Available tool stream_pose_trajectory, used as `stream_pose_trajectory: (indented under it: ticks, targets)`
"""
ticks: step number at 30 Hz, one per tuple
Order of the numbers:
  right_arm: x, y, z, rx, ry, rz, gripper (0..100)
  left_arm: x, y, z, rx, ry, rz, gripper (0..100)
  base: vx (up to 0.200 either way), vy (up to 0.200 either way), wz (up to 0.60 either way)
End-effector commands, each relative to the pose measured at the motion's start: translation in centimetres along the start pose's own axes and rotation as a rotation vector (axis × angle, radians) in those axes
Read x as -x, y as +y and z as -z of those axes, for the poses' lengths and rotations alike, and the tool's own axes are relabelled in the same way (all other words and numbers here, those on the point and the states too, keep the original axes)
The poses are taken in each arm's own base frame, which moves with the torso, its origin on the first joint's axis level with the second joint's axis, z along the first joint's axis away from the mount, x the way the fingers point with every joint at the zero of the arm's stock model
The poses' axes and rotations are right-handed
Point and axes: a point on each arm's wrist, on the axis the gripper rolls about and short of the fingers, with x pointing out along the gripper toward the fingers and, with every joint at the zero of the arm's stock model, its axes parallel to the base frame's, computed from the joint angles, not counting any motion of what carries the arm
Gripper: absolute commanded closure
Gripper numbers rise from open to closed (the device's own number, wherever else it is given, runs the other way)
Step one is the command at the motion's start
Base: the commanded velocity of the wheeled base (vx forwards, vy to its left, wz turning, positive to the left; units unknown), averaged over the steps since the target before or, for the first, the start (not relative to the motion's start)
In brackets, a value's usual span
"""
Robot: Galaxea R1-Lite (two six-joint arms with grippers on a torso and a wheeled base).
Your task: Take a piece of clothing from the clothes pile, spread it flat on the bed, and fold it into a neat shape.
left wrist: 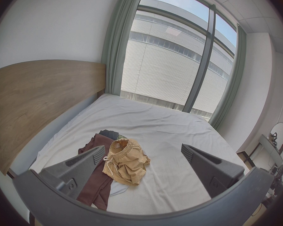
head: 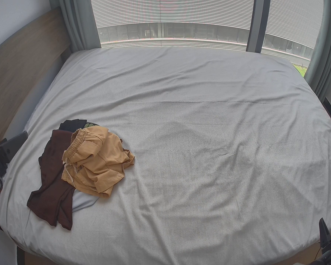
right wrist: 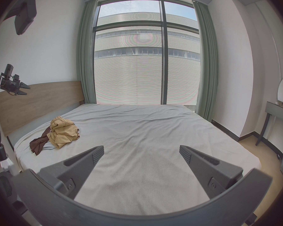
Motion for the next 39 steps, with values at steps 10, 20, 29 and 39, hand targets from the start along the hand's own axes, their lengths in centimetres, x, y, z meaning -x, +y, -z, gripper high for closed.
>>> stream_pose_trajectory:
  ticks: [10, 20, 29, 39]
  targets:
    - [0.0, 0.0, 0.5, 0.001, 0.001, -0.001, 0, -6.6, 2.5, -0.4, 0.048, 0.12, -0.024, 0, 0.0, 0.0, 0.0]
    - [0.0, 0.0, 0.5, 0.002, 0.001, -0.001, 0, -10.1, 3.6, 0.0, 0.077, 0.196, 0.062, 0, 0.0, 0.0, 0.0]
    - [0.0, 0.0, 0.5, 0.002, 0.001, -0.003, 0, -13.3, 5.9, -0.5, 0.116, 0.236, 0.111, 0, 0.0, 0.0, 0.0]
    - [0.0, 0.0, 0.5, 0.002, 0.001, -0.003, 0, -18.0, 7.7, 0.5, 0.131, 0.289, 0.11, 0, 0.0, 0.0, 0.0]
